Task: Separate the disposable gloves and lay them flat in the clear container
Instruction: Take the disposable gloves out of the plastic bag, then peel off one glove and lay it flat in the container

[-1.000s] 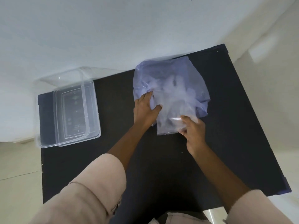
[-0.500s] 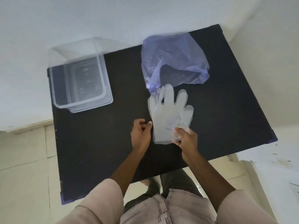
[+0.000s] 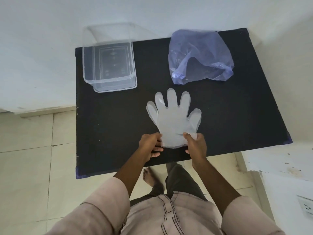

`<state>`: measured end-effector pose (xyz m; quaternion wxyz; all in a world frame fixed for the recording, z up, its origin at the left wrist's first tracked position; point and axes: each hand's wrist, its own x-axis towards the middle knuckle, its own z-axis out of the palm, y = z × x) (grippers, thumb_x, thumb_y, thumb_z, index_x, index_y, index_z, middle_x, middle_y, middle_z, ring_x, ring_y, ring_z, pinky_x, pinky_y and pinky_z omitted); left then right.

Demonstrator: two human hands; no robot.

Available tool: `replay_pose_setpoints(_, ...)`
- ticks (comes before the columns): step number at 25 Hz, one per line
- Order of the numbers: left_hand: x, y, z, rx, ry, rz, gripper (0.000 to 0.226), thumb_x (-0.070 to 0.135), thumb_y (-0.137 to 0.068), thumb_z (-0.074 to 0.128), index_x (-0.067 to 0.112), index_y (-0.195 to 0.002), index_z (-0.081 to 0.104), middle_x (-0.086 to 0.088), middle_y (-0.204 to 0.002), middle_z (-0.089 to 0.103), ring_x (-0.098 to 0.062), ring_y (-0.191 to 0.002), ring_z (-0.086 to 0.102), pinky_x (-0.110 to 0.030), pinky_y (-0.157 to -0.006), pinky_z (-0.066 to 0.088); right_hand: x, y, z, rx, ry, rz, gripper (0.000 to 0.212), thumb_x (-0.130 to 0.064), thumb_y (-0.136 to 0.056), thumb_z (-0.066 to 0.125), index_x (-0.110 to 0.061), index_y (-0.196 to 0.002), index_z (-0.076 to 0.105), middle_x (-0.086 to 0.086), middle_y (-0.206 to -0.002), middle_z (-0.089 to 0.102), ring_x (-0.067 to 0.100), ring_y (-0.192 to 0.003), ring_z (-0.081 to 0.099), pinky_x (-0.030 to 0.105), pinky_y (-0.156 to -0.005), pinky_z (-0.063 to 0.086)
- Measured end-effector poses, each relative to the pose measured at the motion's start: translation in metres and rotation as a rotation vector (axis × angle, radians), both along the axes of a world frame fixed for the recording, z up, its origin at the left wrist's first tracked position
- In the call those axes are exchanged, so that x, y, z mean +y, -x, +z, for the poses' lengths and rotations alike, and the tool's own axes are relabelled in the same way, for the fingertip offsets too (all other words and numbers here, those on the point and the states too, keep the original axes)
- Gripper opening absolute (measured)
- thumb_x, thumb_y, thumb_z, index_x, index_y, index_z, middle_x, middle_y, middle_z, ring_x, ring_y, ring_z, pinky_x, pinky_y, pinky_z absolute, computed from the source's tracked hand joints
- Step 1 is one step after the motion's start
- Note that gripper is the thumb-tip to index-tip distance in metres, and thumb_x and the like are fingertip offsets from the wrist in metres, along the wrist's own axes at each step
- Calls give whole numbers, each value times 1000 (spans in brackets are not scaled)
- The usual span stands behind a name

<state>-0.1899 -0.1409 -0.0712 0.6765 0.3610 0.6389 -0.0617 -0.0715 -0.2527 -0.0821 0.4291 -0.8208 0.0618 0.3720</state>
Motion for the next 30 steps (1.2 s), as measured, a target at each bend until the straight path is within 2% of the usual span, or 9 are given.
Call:
replay_pose_setpoints(4,-7,5,2,11,-20,-12,31,36,-87,58,8,-82,70,-8,-74,70,-21,-61,63,-30,-61,50,-20,16,-1,-624,36,296,56,-41,-73,78,-18,-115,50,10,-125,52,22,-110,52,33,-88,49)
replay_pose_setpoints(6,-8,2,2,30,-46,-14,32,37,-86,59,8,-79,70,-8,-73,71,-20,-56,61,-29,-60,49,-23,22,-4,-755,-25,584,51,-41,-68,81,-19,-107,56,9,-119,57,23,-108,52,35,-89,50)
replay_pose_setpoints(9,-7,-1,5,41,-63,-12,35,39,-86,57,8,-76,70,-8,-68,70,-19,-51,57,-28,-57,47,-17,27,-8,-721,-4,802,48,-44,-64,82,-21,-100,61,6,-112,58,23,-104,54,39,-87,53)
replay_pose_setpoints(15,-4,-3,5,20,-56,8,45,43,-90,47,6,-82,71,-9,-65,66,-17,-47,50,-26,-56,43,1,30,-8,-615,86,758,41,-51,-75,73,-21,-102,64,2,-110,59,19,-102,54,37,-87,53)
replay_pose_setpoints(19,-4,-3,1,-17,-126,-12,48,43,-94,43,7,-85,74,-6,-64,66,-16,-49,50,-26,-54,42,5,24,-11,-590,109,705,21,-35,-86,66,-17,-95,71,3,-107,64,19,-101,57,28,-85,47)
replay_pose_setpoints(21,-8,1,-2,4,-344,-153,40,38,-93,43,12,-84,72,-5,-73,68,-18,-59,58,-30,-57,49,6,21,-9,-540,97,638,15,-29,-89,63,-15,-91,69,5,-104,65,18,-97,59,24,-84,44)
replay_pose_setpoints(25,-29,18,-4,114,-1080,-881,26,30,-92,48,19,-112,62,-3,-115,62,-22,-105,57,-37,-90,45,10,11,-3,-499,-13,579,11,-23,-91,61,-19,-82,56,2,-87,64,14,-81,59,30,-83,53)
replay_pose_setpoints(28,-50,24,-12,83,-1179,-1239,53,36,-94,45,16,-142,38,-7,-150,41,-29,-137,36,-42,-114,22,12,3,-2,-525,3,652,13,-28,-94,58,-16,-89,58,4,-91,67,16,-84,63,33,-88,55)
replay_pose_setpoints(30,-59,24,-23,63,-1195,-1334,69,44,-95,39,12,-151,15,-10,-162,18,-31,-148,15,-45,-118,4,15,-2,-3,-554,29,683,21,-32,-95,55,-13,-97,61,8,-100,70,19,-90,66,36,-92,54)
